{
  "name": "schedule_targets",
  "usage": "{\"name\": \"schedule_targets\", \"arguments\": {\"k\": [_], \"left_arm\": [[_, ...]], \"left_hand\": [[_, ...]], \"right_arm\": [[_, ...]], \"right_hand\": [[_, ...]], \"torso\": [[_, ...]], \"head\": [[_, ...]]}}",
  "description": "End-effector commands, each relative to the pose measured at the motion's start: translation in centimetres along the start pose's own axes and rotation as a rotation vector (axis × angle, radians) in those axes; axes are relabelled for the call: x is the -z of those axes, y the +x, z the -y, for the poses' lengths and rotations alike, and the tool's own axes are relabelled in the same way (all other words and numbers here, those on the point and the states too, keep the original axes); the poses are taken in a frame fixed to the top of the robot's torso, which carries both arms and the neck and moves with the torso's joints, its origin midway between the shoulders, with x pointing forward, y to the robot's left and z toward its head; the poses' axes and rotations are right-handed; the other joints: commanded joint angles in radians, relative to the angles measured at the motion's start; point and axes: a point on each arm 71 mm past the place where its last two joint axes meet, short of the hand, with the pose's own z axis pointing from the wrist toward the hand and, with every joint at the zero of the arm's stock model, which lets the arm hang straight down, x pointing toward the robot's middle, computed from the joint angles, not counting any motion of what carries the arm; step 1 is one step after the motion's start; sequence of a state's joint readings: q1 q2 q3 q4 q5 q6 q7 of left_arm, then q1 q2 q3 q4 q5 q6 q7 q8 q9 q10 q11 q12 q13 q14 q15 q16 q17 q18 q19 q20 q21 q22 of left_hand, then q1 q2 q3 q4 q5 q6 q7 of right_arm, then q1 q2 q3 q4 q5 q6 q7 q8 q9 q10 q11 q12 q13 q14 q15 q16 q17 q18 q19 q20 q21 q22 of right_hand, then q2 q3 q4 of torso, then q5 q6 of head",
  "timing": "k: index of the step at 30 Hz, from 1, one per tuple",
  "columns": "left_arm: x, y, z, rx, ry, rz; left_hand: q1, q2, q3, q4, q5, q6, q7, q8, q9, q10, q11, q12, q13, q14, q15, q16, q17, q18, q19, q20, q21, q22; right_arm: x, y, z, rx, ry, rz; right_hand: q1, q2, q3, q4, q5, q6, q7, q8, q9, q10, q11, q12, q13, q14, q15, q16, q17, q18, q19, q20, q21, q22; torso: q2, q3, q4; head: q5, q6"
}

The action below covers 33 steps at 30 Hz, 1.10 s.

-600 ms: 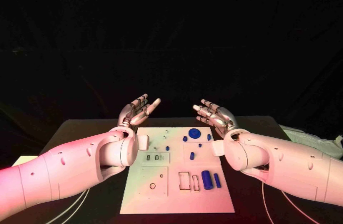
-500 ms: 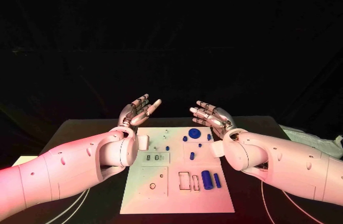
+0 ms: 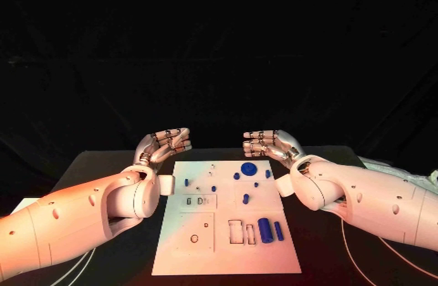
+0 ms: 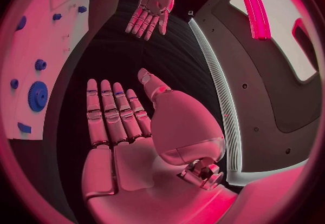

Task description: Assemble the parts on the task board

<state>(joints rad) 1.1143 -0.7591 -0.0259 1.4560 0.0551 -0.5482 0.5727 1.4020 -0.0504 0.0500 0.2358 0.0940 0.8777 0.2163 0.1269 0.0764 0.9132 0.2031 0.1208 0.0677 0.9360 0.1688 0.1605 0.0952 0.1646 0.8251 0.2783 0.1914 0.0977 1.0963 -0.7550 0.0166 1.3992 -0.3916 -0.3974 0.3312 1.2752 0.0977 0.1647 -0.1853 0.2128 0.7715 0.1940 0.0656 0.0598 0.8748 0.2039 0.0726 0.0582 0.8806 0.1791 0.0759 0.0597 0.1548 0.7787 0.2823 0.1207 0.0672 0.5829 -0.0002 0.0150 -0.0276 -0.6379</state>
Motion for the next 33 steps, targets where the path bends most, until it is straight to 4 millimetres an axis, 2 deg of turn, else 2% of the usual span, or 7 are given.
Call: {"name": "schedule_targets", "arguments": {"k": [1, 6, 11, 18, 23, 29, 33], "left_arm": [[0.2, 0.4, 0.8, 0.017, 0.057, -0.061], [0.7, -0.1, 1.3, 0.021, 0.049, -0.076], [1.4, 0.1, 2.1, 0.038, 0.041, -0.109], [2.8, 1.3, 3.4, 0.104, 0.01, -0.173], [3.5, 2.3, 3.8, 0.146, -0.015, -0.2], [3.7, 2.9, 3.9, 0.163, -0.025, -0.216], [3.9, 2.9, 4.0, 0.165, -0.027, -0.218]], "left_hand": [[0.002, 0.018, -0.005, -0.017, -0.003, 0.043, 0.019, 0.006, -0.002, 0.052, -0.015, 0.008, 0.0, 0.056, -0.017, 0.011, 0.004, 0.021, 0.062, -0.014, 0.015, 0.002], [0.005, 0.035, -0.017, -0.042, -0.003, 0.096, -0.001, 0.006, -0.007, 0.125, -0.036, 0.006, 0.003, 0.167, -0.05, 0.035, 0.03, 0.021, 0.161, -0.047, 0.035, 0.004], [0.007, 0.043, -0.023, -0.055, -0.003, 0.115, -0.006, -0.001, -0.008, 0.153, -0.047, -0.002, 0.004, 0.207, -0.061, 0.035, 0.051, 0.02, 0.199, -0.06, 0.038, 0.001], [0.007, 0.042, -0.027, -0.062, -0.004, 0.117, -0.006, -0.008, -0.009, 0.159, -0.047, -0.01, 0.004, 0.211, -0.062, 0.029, 0.058, 0.019, 0.205, -0.062, 0.034, -0.002], [-0.002, 0.04, -0.042, -0.069, -0.004, 0.112, 0.001, -0.021, -0.01, 0.154, -0.041, -0.025, 0.002, 0.2, -0.056, 0.011, 0.064, 0.017, 0.201, -0.058, 0.02, -0.011], [-0.005, 0.041, -0.047, -0.072, -0.004, 0.11, 0.003, -0.025, -0.01, 0.152, -0.038, -0.03, 0.002, 0.195, -0.054, 0.004, 0.066, 0.017, 0.198, -0.056, 0.015, -0.014], [-0.005, 0.041, -0.048, -0.073, -0.004, 0.11, 0.003, -0.026, -0.01, 0.151, -0.038, -0.032, 0.002, 0.193, -0.053, 0.002, 0.066, 0.017, 0.197, -0.055, 0.013, -0.015]], "right_arm": [[0.0, -0.2, -0.7, 0.127, -0.072, 0.0], [-0.2, -0.9, -1.3, 0.189, -0.091, -0.006], [-0.6, -1.2, -2.3, 0.33, -0.106, -0.067], [-1.6, -1.1, -3.6, 0.697, -0.102, -0.178], [-2.1, -0.6, -3.9, 0.948, -0.063, -0.231], [-2.5, -0.1, -4.3, 1.159, -0.03, -0.239], [-2.7, 0.2, -4.9, 1.259, -0.022, -0.234]], "right_hand": [[0.015, -0.003, 0.047, -0.036, 0.007, 0.163, 0.028, 0.0, 0.006, 0.142, -0.024, -0.007, 0.003, 0.148, -0.029, 0.0, 0.004, 0.032, 0.106, -0.016, 0.023, 0.002], [0.004, -0.013, 0.084, -0.047, 0.002, 0.19, 0.022, -0.001, 0.006, 0.177, -0.035, -0.009, 0.004, 0.204, -0.044, 0.002, 0.006, 0.032, 0.149, -0.033, 0.035, 0.003], [-0.007, -0.029, 0.112, -0.054, -0.013, 0.21, 0.014, 0.0, 0.006, 0.211, -0.048, -0.009, 0.005, 0.28, -0.068, 0.016, 0.012, 0.032, 0.211, -0.06, 0.059, 0.008], [0.013, -0.059, 0.124, -0.073, -0.032, 0.248, -0.01, 0.004, 0.009, 0.272, -0.08, -0.007, 0.006, 0.432, -0.125, 0.067, 0.045, 0.03, 0.388, -0.136, 0.163, 0.049], [0.011, -0.081, 0.108, -0.068, -0.059, 0.263, -0.032, 0.002, 0.009, 0.288, -0.105, -0.009, 0.005, 0.58, -0.168, 0.132, 0.084, 0.03, 0.506, -0.183, 0.258, 0.094], [-0.004, -0.103, 0.118, -0.042, -0.069, 0.285, -0.053, -0.001, 0.008, 0.32, -0.128, -0.011, 0.004, 0.636, -0.188, 0.297, 0.181, 0.028, 0.571, -0.218, 0.359, 0.148], [-0.014, -0.121, 0.138, -0.023, -0.069, 0.285, -0.059, -0.001, 0.008, 0.312, -0.13, -0.011, 0.004, 0.628, -0.193, 0.397, 0.24, 0.024, 0.574, -0.219, 0.408, 0.178]], "torso": [[0.023, -0.0004, 0.006], [0.046, -0.0011, 0.0098], [0.073, -0.003, 0.0151], [0.115, -0.0081, 0.0238], [0.138, -0.0094, 0.031], [0.158, -0.0108, 0.0367], [0.17, -0.0107, 0.0389]], "head": [[-0.005, 0.003], [-0.008, 0.01], [-0.015, 0.018], [-0.026, 0.036], [-0.03, 0.043], [-0.039, 0.045], [-0.044, 0.05]]}}
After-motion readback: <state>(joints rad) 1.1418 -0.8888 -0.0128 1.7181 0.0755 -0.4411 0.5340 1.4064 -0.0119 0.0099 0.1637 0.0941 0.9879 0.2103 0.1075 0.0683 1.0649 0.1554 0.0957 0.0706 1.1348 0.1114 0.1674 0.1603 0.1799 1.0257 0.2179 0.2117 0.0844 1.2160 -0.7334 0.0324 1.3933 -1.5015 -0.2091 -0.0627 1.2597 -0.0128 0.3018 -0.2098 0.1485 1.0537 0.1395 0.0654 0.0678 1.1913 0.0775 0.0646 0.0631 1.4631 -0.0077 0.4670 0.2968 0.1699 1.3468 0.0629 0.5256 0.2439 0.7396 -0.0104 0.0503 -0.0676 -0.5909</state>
